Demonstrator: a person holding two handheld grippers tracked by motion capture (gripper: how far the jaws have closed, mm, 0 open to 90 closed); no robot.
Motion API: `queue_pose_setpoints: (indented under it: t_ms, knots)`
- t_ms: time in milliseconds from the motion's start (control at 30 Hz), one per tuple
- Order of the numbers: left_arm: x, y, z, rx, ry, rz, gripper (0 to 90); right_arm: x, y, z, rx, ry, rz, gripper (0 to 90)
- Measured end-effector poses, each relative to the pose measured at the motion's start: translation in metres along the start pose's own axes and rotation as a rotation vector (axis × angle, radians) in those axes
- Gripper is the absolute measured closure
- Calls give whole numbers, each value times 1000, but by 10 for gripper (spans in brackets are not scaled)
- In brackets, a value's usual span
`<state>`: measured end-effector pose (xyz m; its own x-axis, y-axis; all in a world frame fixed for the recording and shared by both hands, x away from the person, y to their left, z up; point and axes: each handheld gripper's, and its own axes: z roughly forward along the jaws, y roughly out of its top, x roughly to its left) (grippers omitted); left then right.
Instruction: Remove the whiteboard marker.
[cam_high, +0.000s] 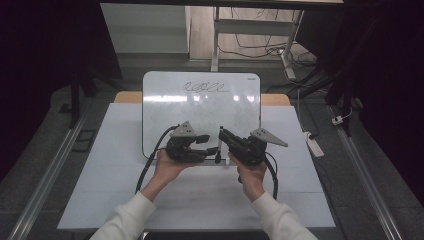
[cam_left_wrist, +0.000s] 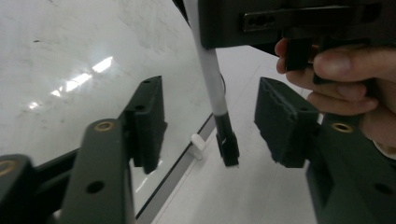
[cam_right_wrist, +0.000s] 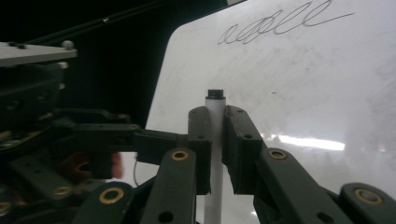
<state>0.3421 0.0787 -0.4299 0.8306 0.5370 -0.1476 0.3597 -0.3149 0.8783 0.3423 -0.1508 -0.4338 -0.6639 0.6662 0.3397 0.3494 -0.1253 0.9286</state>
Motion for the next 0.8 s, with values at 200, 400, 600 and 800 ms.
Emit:
queue_pose_setpoints:
  t_ms: [200, 400, 600, 800]
  knots:
    - [5, -1, 2, 3, -23, -1, 607, 5, -4, 3, 4, 26, 16, 807]
    - [7, -3, 6, 22, -54, 5, 748, 8, -6, 3, 0, 45, 25, 807]
    - [11, -4, 5, 26, -55, -9, 815, 7, -6, 2, 3, 49, 38, 805]
    - [13, -5, 2, 44, -57, 3, 821, 1, -5, 1, 14, 96, -8, 690]
